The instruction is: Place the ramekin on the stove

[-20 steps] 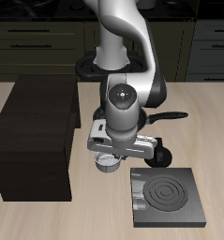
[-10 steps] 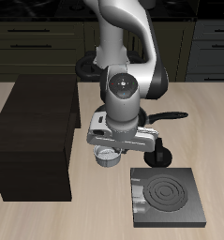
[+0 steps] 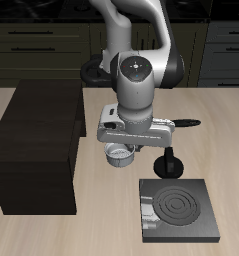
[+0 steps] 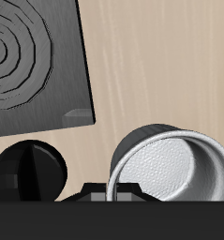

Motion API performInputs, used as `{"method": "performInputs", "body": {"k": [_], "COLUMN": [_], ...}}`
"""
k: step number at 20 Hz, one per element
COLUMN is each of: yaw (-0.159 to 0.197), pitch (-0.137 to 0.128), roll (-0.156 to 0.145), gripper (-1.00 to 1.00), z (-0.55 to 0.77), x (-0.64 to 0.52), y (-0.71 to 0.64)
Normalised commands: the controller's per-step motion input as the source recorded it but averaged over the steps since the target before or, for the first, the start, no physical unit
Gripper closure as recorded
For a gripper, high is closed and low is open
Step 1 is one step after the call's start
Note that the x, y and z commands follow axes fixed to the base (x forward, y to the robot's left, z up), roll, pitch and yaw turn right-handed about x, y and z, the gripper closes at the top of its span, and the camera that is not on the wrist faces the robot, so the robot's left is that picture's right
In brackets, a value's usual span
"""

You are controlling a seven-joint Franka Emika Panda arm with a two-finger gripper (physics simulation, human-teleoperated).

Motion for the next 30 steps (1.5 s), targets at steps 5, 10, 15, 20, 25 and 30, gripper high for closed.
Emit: {"method": "performInputs", "body": {"k": [5, 10, 15, 20, 25, 30], "yaw": [0.029, 0.034, 0.056, 0.016, 0.007, 0.029], "pitch": [0.014, 0.004, -0.021, 0.003, 0.023, 0.009], "roll": [0.013, 0.025, 0.032, 0.028, 0.025, -0.008], "gripper": [1.0, 1.0, 1.0, 1.0, 1.0, 1.0], "z": [0.1, 0.12, 0.26, 0.18, 0.14, 0.07], "x": [0.13, 0.09, 0.22, 0.27, 0.46, 0.29], "y": [0.12, 0.2, 0.35, 0.21, 0.19, 0.1]}}
